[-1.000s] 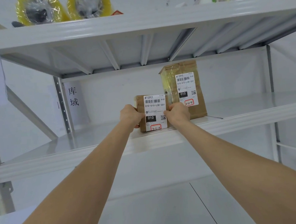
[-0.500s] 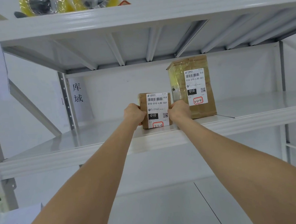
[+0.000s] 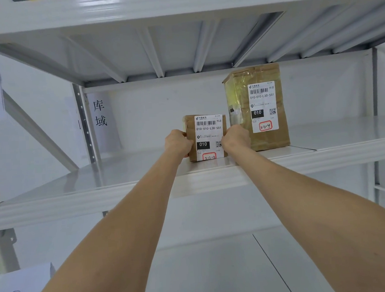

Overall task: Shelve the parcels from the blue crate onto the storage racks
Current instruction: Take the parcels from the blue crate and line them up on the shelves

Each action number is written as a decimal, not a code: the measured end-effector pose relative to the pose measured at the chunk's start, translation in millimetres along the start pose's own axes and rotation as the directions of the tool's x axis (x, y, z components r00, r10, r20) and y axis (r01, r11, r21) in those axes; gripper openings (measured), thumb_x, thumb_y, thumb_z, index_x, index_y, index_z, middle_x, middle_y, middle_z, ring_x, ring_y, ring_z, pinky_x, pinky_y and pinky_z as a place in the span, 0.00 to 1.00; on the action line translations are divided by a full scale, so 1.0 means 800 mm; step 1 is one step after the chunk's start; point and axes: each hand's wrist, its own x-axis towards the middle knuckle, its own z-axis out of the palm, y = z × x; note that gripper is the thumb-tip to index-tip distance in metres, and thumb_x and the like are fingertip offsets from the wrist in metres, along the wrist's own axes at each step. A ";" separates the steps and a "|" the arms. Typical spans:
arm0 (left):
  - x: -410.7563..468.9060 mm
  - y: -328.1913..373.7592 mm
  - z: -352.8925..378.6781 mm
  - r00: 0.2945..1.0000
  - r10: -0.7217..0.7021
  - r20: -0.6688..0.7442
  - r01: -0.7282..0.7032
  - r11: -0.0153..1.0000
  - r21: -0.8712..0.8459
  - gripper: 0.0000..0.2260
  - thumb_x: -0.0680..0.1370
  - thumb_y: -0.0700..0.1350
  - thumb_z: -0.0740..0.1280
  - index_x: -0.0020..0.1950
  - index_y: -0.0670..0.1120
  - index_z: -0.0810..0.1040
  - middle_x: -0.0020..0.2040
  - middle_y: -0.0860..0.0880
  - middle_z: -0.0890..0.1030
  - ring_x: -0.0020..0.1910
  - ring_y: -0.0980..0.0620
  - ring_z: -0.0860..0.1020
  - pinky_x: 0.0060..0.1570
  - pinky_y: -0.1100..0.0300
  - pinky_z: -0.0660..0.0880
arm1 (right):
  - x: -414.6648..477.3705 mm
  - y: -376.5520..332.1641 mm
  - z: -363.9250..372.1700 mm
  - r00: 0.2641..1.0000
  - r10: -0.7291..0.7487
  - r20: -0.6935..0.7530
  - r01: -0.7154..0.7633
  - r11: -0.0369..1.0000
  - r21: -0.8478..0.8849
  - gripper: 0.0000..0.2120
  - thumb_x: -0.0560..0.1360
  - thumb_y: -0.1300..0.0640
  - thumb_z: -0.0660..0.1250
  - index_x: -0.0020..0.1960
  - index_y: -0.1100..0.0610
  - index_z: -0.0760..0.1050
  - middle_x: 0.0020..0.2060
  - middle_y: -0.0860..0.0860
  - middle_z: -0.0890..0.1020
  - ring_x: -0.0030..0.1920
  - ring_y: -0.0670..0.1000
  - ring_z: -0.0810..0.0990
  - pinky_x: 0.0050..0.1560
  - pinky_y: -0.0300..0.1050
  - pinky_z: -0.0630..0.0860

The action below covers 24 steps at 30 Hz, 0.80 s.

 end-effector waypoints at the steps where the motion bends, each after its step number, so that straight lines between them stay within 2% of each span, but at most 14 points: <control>1: 0.000 0.000 0.000 1.000 0.008 0.003 -0.008 1.000 -0.006 0.05 0.77 0.36 0.62 0.48 0.40 0.77 0.46 0.42 0.76 0.42 0.42 0.78 0.52 0.49 0.79 | 0.000 0.000 0.000 1.000 -0.001 0.002 0.001 1.000 0.002 0.09 0.78 0.64 0.60 0.54 0.63 0.78 0.53 0.58 0.80 0.53 0.59 0.79 0.47 0.46 0.75; 3: 0.004 -0.001 0.001 1.000 0.011 0.006 -0.011 1.000 0.013 0.12 0.78 0.35 0.62 0.61 0.37 0.75 0.48 0.41 0.77 0.44 0.42 0.79 0.52 0.49 0.79 | 0.000 0.000 -0.001 1.000 0.001 0.013 -0.001 1.000 0.006 0.10 0.78 0.65 0.60 0.54 0.63 0.77 0.53 0.59 0.80 0.53 0.59 0.79 0.49 0.47 0.76; 5: 0.001 0.000 0.000 1.000 0.016 0.010 -0.017 0.999 0.048 0.14 0.77 0.35 0.61 0.62 0.38 0.74 0.52 0.39 0.79 0.48 0.39 0.81 0.52 0.48 0.79 | 0.000 -0.001 -0.003 0.999 -0.001 0.036 0.000 1.000 0.014 0.09 0.77 0.65 0.60 0.53 0.63 0.77 0.54 0.59 0.80 0.53 0.59 0.79 0.48 0.47 0.76; 6: -0.002 0.002 -0.001 1.000 0.020 0.013 -0.021 0.997 0.071 0.13 0.77 0.35 0.60 0.61 0.39 0.75 0.54 0.38 0.79 0.49 0.39 0.81 0.52 0.48 0.79 | -0.001 -0.002 -0.004 0.999 -0.005 0.045 0.005 1.000 0.013 0.08 0.77 0.66 0.60 0.52 0.63 0.76 0.54 0.59 0.80 0.53 0.59 0.79 0.46 0.46 0.75; 9: -0.004 0.005 -0.001 0.999 0.037 -0.002 -0.037 0.989 0.145 0.06 0.76 0.33 0.59 0.45 0.43 0.73 0.55 0.36 0.79 0.50 0.38 0.81 0.52 0.47 0.79 | -0.006 -0.007 -0.008 0.998 -0.023 0.062 0.023 1.000 0.013 0.08 0.76 0.66 0.61 0.54 0.63 0.75 0.56 0.59 0.78 0.54 0.59 0.79 0.44 0.45 0.73; 13: -0.008 0.005 -0.002 0.999 0.039 -0.024 -0.034 0.981 0.189 0.11 0.73 0.31 0.57 0.33 0.42 0.64 0.53 0.32 0.78 0.39 0.41 0.78 0.49 0.50 0.79 | -0.013 -0.009 -0.014 0.996 -0.028 0.089 0.027 1.000 0.005 0.04 0.76 0.65 0.62 0.49 0.59 0.71 0.55 0.59 0.79 0.51 0.58 0.79 0.43 0.44 0.73; 14: -0.010 0.006 -0.003 0.999 0.032 -0.017 -0.028 0.984 0.176 0.10 0.73 0.31 0.57 0.33 0.41 0.66 0.52 0.32 0.79 0.39 0.41 0.78 0.49 0.49 0.79 | -0.015 -0.009 -0.015 0.995 -0.026 0.094 0.026 1.000 0.003 0.03 0.76 0.65 0.62 0.49 0.59 0.72 0.55 0.59 0.79 0.52 0.58 0.79 0.42 0.44 0.72; 16: -0.011 0.006 -0.003 1.000 0.023 0.003 -0.023 0.988 0.155 0.07 0.73 0.32 0.58 0.42 0.36 0.75 0.51 0.34 0.81 0.43 0.39 0.81 0.50 0.49 0.80 | -0.019 -0.010 -0.014 0.995 -0.015 0.100 0.015 1.000 0.000 0.07 0.76 0.65 0.61 0.53 0.61 0.74 0.56 0.59 0.79 0.54 0.59 0.79 0.43 0.44 0.72; 17: -0.010 0.005 -0.002 1.000 0.026 0.013 -0.028 0.988 0.151 0.10 0.73 0.33 0.58 0.48 0.35 0.77 0.51 0.35 0.81 0.46 0.38 0.82 0.50 0.48 0.80 | -0.021 -0.010 -0.013 0.995 -0.010 0.103 0.010 1.000 -0.001 0.10 0.76 0.65 0.61 0.56 0.63 0.74 0.56 0.59 0.78 0.55 0.59 0.78 0.44 0.44 0.72; 19: -0.010 0.004 -0.002 0.999 0.026 0.026 -0.029 0.986 0.163 0.13 0.73 0.33 0.58 0.53 0.34 0.77 0.51 0.36 0.81 0.49 0.38 0.82 0.51 0.48 0.80 | -0.025 -0.012 -0.013 0.994 -0.006 0.109 0.007 1.000 -0.007 0.12 0.76 0.66 0.60 0.58 0.64 0.73 0.57 0.60 0.78 0.56 0.60 0.78 0.46 0.46 0.73; 22: -0.014 0.003 -0.003 0.999 0.024 0.046 -0.031 0.986 0.161 0.10 0.73 0.33 0.58 0.49 0.34 0.76 0.49 0.35 0.81 0.42 0.40 0.80 0.50 0.48 0.80 | -0.027 -0.011 -0.013 0.993 -0.001 0.116 0.003 1.000 -0.016 0.13 0.75 0.66 0.60 0.59 0.64 0.73 0.58 0.60 0.78 0.57 0.60 0.78 0.48 0.46 0.73; 24: -0.018 0.003 -0.006 0.999 0.019 0.049 -0.027 0.987 0.157 0.05 0.73 0.33 0.59 0.44 0.37 0.73 0.47 0.36 0.80 0.38 0.42 0.77 0.50 0.48 0.80 | -0.028 -0.010 -0.014 0.992 -0.003 0.125 0.005 1.000 -0.019 0.12 0.76 0.64 0.61 0.59 0.63 0.74 0.57 0.59 0.79 0.56 0.59 0.78 0.47 0.46 0.73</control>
